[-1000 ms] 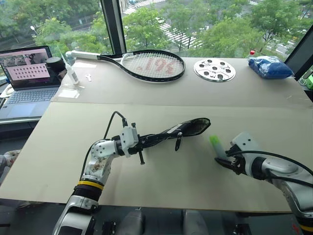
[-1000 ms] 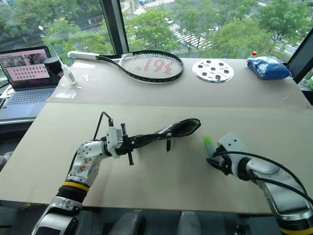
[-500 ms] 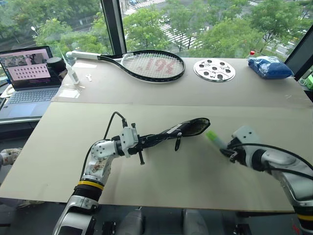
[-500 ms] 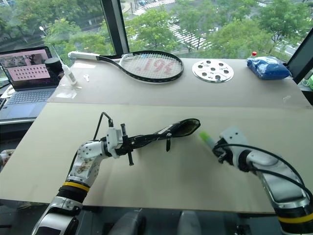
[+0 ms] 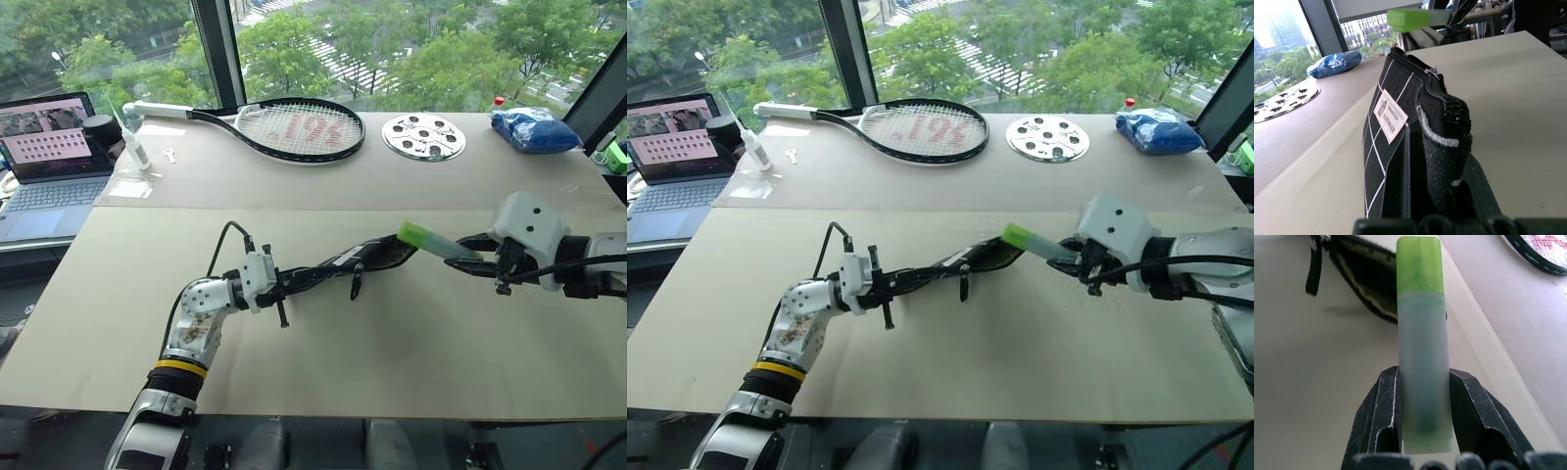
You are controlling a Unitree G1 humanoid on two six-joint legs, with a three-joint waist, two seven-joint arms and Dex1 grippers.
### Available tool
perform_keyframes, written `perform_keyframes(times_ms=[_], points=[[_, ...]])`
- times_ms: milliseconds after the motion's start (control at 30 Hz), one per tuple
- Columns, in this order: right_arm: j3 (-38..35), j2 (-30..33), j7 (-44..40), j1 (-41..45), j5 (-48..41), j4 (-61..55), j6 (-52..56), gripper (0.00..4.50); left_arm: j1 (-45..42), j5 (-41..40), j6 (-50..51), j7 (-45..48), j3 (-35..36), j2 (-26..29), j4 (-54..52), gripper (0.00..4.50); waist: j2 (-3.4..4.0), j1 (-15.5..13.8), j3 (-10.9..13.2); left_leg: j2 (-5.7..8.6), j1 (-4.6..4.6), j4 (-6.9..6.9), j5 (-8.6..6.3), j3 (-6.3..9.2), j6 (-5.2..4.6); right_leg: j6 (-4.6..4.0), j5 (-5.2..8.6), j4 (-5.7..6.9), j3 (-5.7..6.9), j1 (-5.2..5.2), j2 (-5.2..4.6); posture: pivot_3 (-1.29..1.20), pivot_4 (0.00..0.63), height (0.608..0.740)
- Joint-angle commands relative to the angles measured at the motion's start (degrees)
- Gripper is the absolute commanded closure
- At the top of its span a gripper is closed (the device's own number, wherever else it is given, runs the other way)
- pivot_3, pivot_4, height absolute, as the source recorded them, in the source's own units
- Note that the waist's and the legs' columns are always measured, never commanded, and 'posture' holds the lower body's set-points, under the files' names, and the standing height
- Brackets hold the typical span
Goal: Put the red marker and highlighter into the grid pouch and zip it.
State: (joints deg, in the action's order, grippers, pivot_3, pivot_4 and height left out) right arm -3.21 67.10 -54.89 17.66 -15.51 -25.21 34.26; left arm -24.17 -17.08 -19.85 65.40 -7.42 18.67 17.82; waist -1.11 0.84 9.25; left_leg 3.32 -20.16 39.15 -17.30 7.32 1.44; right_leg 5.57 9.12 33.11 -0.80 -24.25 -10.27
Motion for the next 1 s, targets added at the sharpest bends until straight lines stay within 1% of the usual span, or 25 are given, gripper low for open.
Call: perform_keyframes(times_ms=[33,300,433,667,800,1000], points=[[3.8,1.8,0.9,3.3,7.9,1.6,-6.6,3.5,-0.4,-0.4,-0.2,-0.3,0.4,0.1,-1.7,4.5,0.0,0.0,0.0,0.01,0.0,0.0,0.0,0.0,0.0,0.0,0.0,0.0,-0.01,0.0,0.0,0.0,0.15,0.74],[11.3,2.4,-1.4,7.5,19.4,4.5,-16.7,3.5,-0.4,-0.3,0.0,-0.3,0.2,-0.1,-1.9,4.5,0.0,0.0,0.0,0.01,-0.02,0.0,0.02,-0.02,0.04,0.0,0.0,0.0,-0.01,-0.02,0.0,0.0,0.15,0.74],[16.0,0.2,-3.2,11.1,24.0,4.1,-20.8,3.5,-0.8,-0.3,-0.2,0.0,0.0,-0.2,-1.5,4.5,0.0,0.1,0.0,0.0,-0.01,-0.01,0.02,-0.02,0.04,0.0,0.0,-0.01,-0.02,-0.03,0.0,0.0,0.15,0.74],[23.5,-7.5,-3.8,17.9,33.7,5.9,-26.6,3.5,-1.5,-0.1,-0.4,0.2,-0.1,-0.5,-0.7,4.5,0.0,0.1,0.0,0.0,-0.02,-0.01,0.14,-0.02,0.24,0.0,0.0,0.0,-0.02,-0.03,0.0,0.0,0.15,0.74],[26.4,-12.4,-3.8,19.5,37.0,6.2,-28.6,3.5,-1.2,-0.2,-0.3,0.2,-0.1,-0.4,-1.1,4.5,0.0,0.0,0.0,0.0,-0.02,-0.01,0.17,-0.01,0.3,-0.01,0.0,0.0,-0.01,-0.05,0.01,0.0,0.15,0.74],[28.7,-20.3,0.4,20.8,42.0,10.0,-32.5,3.5,-0.4,-0.3,0.3,-0.2,0.0,-0.1,-2.5,4.5,0.0,0.1,0.0,0.01,-0.03,-0.02,0.26,-0.01,0.46,-0.02,-0.01,0.01,-0.02,-0.06,0.02,0.0,0.15,0.74]])
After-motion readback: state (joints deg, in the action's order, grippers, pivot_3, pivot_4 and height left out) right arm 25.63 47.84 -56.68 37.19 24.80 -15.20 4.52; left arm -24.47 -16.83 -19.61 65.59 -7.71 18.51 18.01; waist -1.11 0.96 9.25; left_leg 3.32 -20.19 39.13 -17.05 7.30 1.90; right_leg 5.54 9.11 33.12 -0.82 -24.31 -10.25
